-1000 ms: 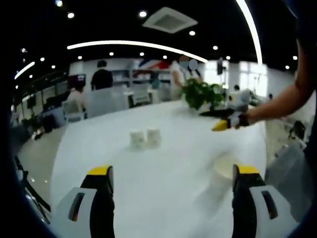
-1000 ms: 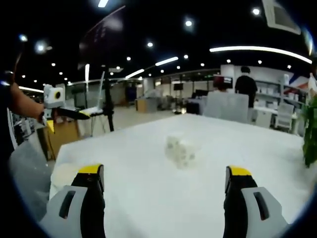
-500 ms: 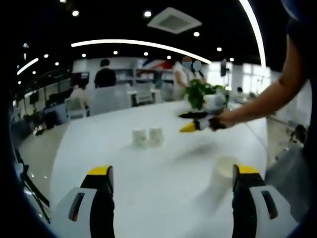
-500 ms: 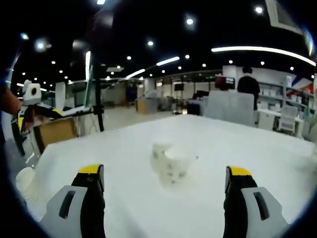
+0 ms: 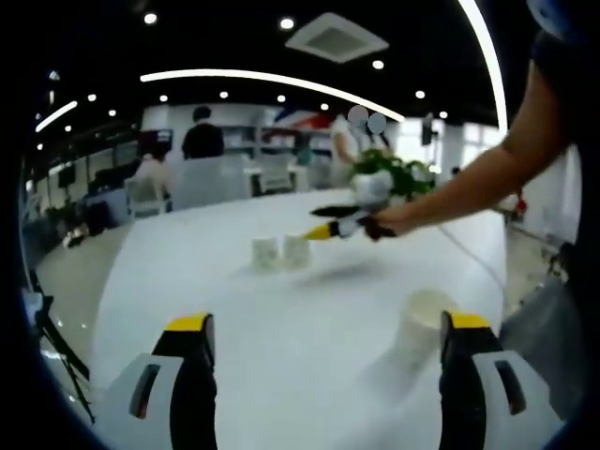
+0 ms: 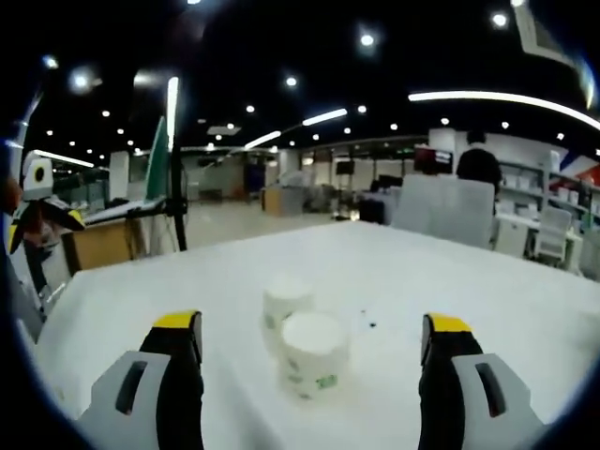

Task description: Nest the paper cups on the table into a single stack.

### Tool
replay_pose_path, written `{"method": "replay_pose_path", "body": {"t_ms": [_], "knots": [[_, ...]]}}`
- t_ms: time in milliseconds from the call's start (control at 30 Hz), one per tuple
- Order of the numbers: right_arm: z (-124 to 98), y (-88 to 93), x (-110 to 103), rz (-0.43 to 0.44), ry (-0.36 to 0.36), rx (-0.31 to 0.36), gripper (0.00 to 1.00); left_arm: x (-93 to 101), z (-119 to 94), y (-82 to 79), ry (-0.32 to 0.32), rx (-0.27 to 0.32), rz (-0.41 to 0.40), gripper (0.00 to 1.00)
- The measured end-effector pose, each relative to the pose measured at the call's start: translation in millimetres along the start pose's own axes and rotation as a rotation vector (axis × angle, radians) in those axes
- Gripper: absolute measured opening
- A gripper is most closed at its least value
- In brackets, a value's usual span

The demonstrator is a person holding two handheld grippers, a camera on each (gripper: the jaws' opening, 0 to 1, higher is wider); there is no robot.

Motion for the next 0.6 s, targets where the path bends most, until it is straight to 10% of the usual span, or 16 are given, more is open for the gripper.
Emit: {"method": "replay_pose_path", "body": {"t_ms": [600], "knots": [[25, 18.4, -12, -0.003, -0.081, -0.094, 0.47, -3.0, 3, 6.8, 0.014, -0.022, -0.003, 0.99]]}}
Point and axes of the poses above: the point that each gripper's makers call its tool centre point, and the gripper's own axes: z roughly forward along the fingers, x roughly to its right, y roughly out of its underside, the point moved 9 cm from there along -z, roughly backward along the fingers, and after that the axes turned 12 degrees about -z, right-handed, at the moved point
